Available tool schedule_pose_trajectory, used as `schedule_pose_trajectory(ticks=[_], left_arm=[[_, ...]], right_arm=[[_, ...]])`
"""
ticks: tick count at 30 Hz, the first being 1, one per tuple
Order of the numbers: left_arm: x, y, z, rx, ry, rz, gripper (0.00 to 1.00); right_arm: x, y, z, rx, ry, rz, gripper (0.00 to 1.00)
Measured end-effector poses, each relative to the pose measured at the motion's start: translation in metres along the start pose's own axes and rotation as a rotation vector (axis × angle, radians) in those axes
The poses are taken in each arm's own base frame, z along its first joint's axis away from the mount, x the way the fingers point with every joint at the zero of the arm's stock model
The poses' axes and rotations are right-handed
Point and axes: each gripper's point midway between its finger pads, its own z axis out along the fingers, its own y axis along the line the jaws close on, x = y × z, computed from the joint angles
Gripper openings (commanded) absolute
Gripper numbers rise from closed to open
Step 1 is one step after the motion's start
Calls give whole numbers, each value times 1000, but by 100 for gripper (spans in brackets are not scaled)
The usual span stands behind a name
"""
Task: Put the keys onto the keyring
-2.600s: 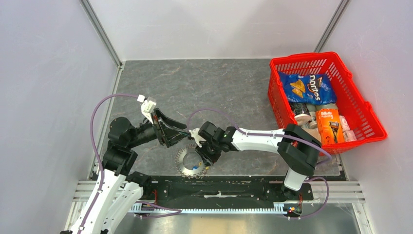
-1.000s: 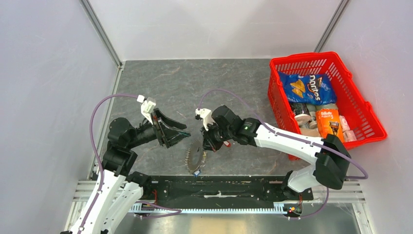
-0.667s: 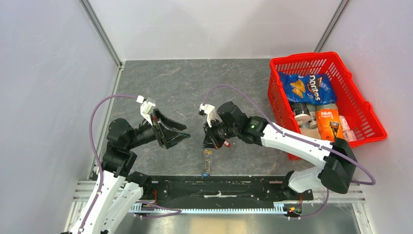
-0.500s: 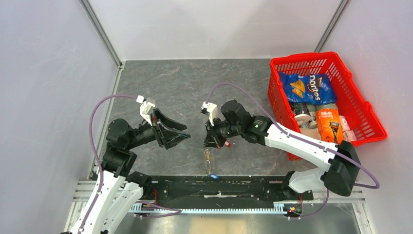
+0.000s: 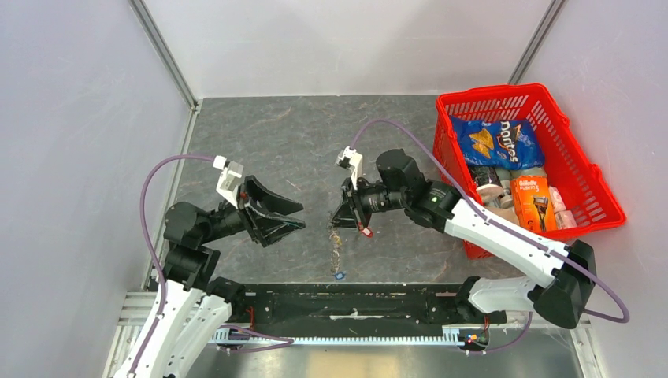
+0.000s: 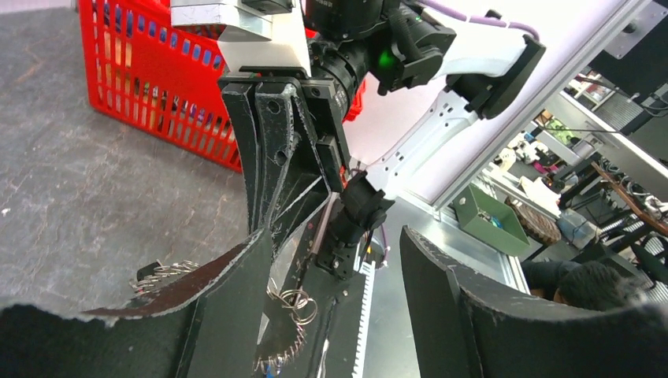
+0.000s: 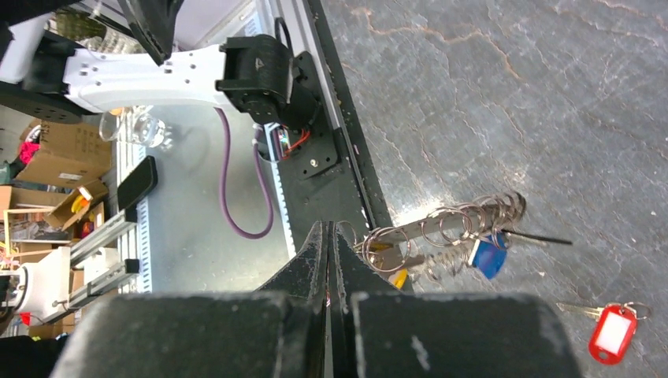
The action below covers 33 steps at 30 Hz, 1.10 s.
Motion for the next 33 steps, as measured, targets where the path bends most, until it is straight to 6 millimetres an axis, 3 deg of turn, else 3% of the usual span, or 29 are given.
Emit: schedule_pose_trajectory(ticks=[15, 21, 25, 33], left_arm=[[-11, -23, -1, 107, -66, -4, 64], [-14, -26, -1, 119, -74, 0, 64], [-12, -24, -1, 116, -71, -11, 65], [-5, -16, 0, 84, -53, -45, 65]], right_arm=[[-43, 43, -26, -101, -115, -37, 0], [-32, 24, -27, 3, -88, -11, 1], [-14, 3, -21, 83, -41, 27, 27], [19, -31, 11, 126, 95, 104, 46]])
